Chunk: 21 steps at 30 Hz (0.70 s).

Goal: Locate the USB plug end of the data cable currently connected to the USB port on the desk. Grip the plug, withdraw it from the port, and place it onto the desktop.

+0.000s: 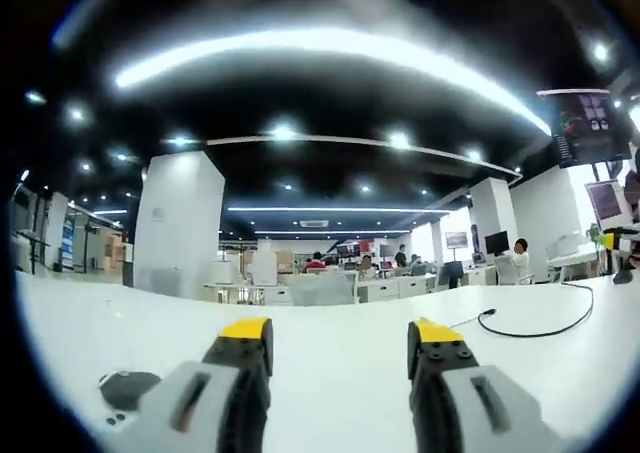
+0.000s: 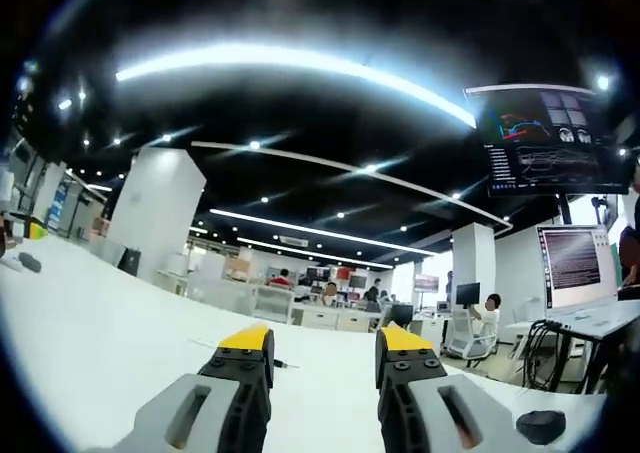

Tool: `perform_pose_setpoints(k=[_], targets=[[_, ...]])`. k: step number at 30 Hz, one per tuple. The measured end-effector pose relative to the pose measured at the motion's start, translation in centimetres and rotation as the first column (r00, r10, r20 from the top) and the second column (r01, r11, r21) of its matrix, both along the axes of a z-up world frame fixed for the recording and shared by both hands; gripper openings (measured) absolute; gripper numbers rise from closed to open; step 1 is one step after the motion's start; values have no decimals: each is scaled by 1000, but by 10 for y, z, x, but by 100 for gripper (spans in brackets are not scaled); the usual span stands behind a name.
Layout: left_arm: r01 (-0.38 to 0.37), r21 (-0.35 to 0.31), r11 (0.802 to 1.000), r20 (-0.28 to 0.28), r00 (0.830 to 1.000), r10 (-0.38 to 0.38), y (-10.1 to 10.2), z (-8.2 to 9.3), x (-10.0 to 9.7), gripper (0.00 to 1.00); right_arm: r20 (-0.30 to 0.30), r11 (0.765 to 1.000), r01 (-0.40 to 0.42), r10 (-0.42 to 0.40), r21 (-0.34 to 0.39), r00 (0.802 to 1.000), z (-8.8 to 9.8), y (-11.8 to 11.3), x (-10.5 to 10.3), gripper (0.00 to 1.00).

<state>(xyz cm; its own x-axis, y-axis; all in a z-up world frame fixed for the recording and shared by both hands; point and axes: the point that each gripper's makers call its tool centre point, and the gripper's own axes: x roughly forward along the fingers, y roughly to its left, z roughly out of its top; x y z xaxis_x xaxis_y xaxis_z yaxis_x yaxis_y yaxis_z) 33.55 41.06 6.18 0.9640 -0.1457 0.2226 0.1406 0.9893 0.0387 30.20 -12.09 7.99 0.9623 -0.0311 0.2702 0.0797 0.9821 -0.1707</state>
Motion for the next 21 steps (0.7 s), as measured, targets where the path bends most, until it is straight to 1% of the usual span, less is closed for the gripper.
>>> perform_pose_setpoints(k=[2,5,11,21], targets=[[-3,5,1000,-9,1000,3,1,-2,0,54,-13,1000,-22,22,15,1000,-5,4,5,42],[-7,15,1000,-7,1000,7,0,-1,-1,54,-28,999,-42,43,31,999,-12,7,11,42],[-8,30,1000,-5,1000,8,-1,0,0,55,-54,997,-56,59,49,997,-23,6,22,42],[17,44,999,-56,998,-15,-7,-13,7,56,-99,996,-69,74,51,992,-35,7,31,42]])
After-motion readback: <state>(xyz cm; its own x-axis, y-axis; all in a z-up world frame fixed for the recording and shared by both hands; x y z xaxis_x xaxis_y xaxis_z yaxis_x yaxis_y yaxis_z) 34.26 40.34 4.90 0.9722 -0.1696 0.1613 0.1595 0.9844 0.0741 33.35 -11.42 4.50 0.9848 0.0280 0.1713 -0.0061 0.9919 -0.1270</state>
